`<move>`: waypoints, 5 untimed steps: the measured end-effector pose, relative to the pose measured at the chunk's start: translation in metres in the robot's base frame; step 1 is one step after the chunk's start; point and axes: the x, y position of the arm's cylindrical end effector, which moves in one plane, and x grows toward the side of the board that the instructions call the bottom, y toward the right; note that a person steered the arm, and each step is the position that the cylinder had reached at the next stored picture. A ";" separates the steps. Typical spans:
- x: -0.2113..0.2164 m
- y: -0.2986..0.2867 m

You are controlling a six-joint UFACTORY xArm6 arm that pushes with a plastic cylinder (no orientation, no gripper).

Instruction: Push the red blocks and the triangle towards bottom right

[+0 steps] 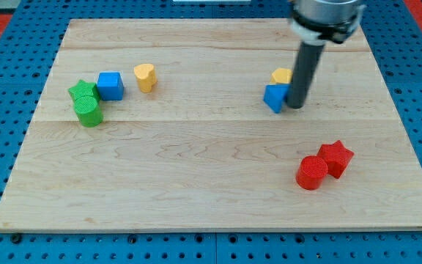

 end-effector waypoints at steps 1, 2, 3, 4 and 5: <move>-0.025 0.005; -0.050 0.028; -0.059 -0.019; -0.043 -0.060; -0.017 -0.032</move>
